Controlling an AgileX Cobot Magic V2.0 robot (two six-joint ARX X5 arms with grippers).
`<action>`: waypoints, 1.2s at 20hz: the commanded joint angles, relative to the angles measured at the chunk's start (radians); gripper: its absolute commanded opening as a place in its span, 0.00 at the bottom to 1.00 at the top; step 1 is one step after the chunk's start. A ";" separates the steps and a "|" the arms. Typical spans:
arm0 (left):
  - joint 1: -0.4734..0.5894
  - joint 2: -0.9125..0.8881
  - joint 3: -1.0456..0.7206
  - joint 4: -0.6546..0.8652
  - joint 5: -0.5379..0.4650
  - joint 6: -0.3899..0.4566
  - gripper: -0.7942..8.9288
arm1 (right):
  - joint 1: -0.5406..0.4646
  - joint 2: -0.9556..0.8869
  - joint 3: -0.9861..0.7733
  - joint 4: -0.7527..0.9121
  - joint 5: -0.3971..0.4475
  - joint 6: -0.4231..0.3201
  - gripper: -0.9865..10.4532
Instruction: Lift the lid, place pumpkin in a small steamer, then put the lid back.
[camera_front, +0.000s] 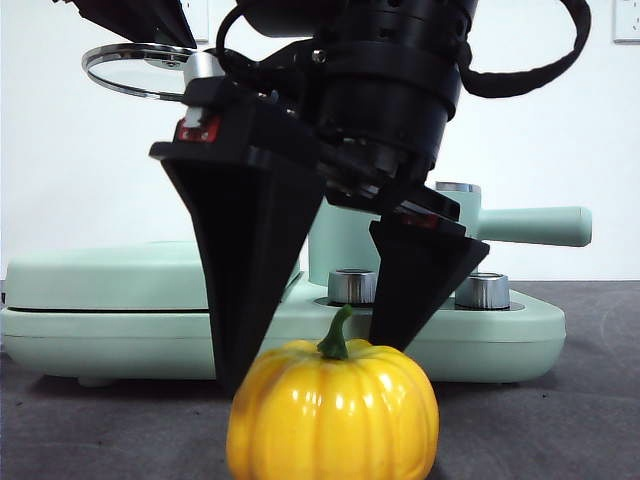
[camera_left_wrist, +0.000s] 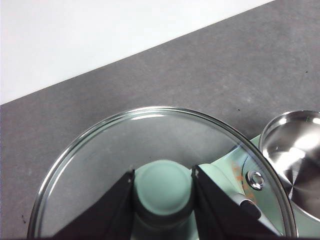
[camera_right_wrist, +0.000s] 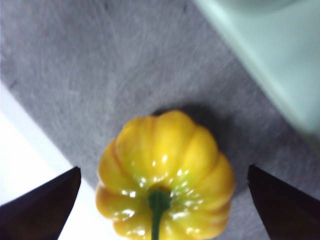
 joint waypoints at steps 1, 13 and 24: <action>-0.003 -0.010 0.034 0.026 0.005 0.005 0.10 | 0.019 0.034 0.021 -0.014 0.001 0.030 0.56; -0.003 -0.010 0.034 0.026 0.005 0.002 0.10 | 0.031 0.105 0.021 -0.011 0.010 0.064 0.39; 0.014 -0.010 0.034 0.027 0.005 0.002 0.10 | -0.040 0.105 0.454 -0.437 0.018 -0.030 0.36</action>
